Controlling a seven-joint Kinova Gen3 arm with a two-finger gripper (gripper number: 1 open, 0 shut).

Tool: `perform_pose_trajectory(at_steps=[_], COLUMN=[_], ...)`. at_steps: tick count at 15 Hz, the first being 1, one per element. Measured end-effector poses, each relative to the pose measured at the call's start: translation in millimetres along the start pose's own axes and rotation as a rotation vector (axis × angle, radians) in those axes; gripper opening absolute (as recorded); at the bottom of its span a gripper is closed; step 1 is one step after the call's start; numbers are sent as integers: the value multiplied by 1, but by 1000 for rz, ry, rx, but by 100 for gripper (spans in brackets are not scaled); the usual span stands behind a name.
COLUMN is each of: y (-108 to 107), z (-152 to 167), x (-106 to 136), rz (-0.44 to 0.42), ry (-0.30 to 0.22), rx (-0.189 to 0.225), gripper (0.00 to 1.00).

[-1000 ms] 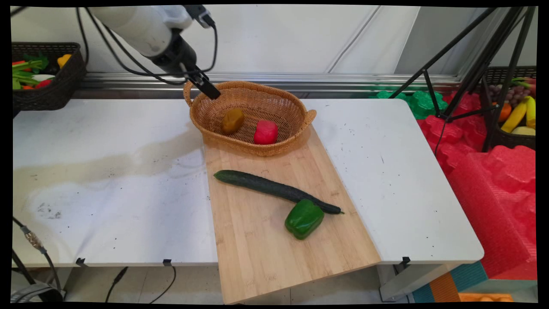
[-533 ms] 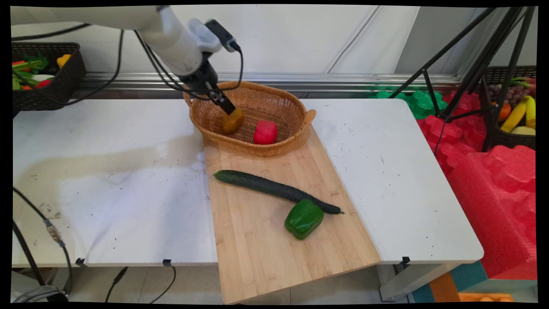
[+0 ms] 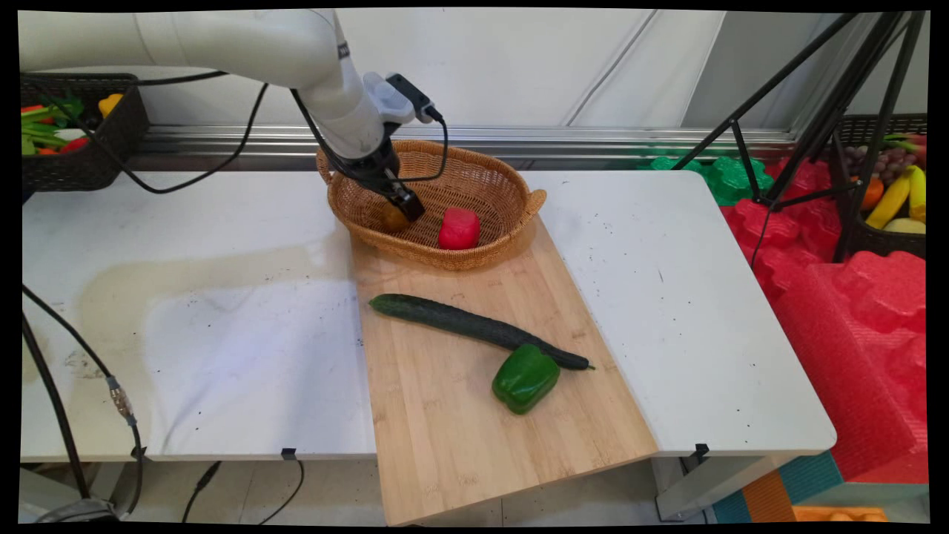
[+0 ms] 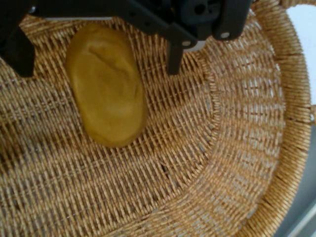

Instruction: Pick up the potato from the vegetable basket, then place the picked object on the cutting board

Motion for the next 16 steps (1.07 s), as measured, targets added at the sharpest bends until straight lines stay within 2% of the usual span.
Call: perform_pose_trajectory(at_steps=[5, 6, 12, 16], y=[7, 8, 9, 9], z=[21, 25, 28, 10], x=[5, 6, 5, 3], rz=[-30, -37, -53, -51], ry=[-11, -11, 14, 59], rx=[10, 14, 56, 82], gripper=[100, 0, 0, 0])
